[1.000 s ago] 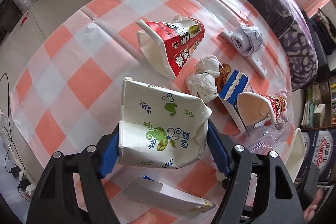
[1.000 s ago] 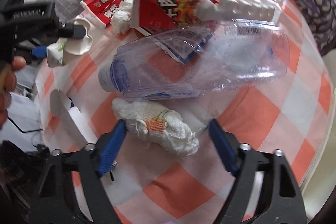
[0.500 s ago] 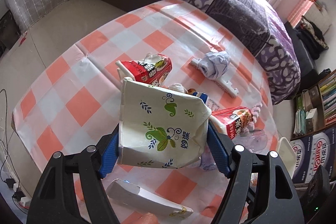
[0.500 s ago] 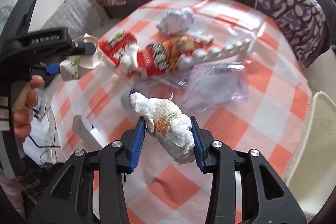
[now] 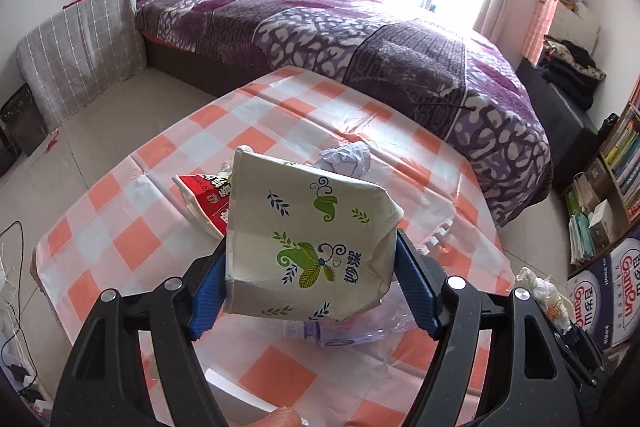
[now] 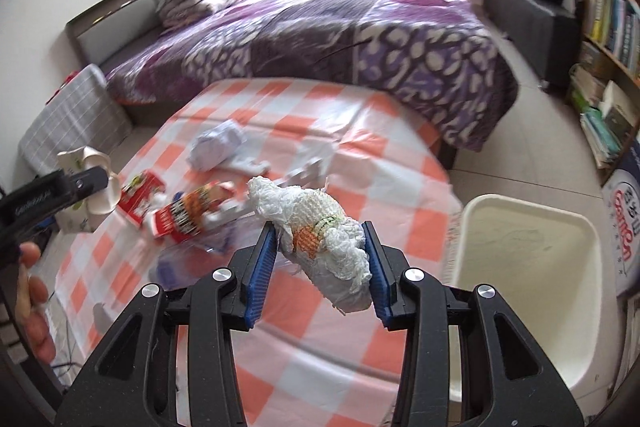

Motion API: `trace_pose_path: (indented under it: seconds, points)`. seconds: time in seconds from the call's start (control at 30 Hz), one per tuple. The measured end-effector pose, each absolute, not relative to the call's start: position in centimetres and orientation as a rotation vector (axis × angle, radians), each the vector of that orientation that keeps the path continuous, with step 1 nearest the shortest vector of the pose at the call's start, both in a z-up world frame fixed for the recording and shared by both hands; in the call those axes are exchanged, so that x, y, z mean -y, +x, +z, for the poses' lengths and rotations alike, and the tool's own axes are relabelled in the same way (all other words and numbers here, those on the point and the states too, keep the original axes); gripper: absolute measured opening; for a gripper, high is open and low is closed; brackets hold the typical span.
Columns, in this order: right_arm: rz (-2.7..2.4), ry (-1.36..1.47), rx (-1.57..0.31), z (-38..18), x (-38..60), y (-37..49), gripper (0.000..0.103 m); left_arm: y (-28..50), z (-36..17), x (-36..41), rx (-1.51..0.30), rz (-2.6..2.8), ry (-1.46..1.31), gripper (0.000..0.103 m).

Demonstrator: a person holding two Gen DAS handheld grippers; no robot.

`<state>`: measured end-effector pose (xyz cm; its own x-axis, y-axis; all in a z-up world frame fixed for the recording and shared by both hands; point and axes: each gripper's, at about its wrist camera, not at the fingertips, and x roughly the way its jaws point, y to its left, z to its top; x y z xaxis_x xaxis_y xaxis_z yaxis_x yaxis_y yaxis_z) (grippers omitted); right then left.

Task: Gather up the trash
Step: 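Carry the tissue bundle over the white bin and open the right gripper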

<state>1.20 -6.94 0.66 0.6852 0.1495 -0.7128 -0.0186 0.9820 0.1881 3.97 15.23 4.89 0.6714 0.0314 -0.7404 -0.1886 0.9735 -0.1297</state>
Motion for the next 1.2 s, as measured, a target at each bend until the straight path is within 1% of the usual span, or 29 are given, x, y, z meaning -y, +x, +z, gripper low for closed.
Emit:
trace_pose_path:
  seconds: [0.27, 0.97, 1.07, 1.2]
  points:
    - [-0.07, 0.245, -0.792, 0.7, 12.5, 0.8, 0.041, 3.5, 4.6, -9.6, -0.766, 0.119, -0.151, 0.074]
    - [-0.377, 0.445, -0.831, -0.6, 25.4, -1.3, 0.043, 2.9, 3.4, 2.5, -0.806, -0.097, -0.028, 0.074]
    - [-0.415, 0.473, -0.838, -0.8, 26.9, -1.8, 0.047, 2.8, 3.1, 4.3, -0.82, -0.136, -0.007, 0.074]
    - [-0.461, 0.513, -0.827, -0.8, 28.8, -2.8, 0.063, 2.3, 2.5, 6.6, -0.841, -0.191, 0.024, 0.074]
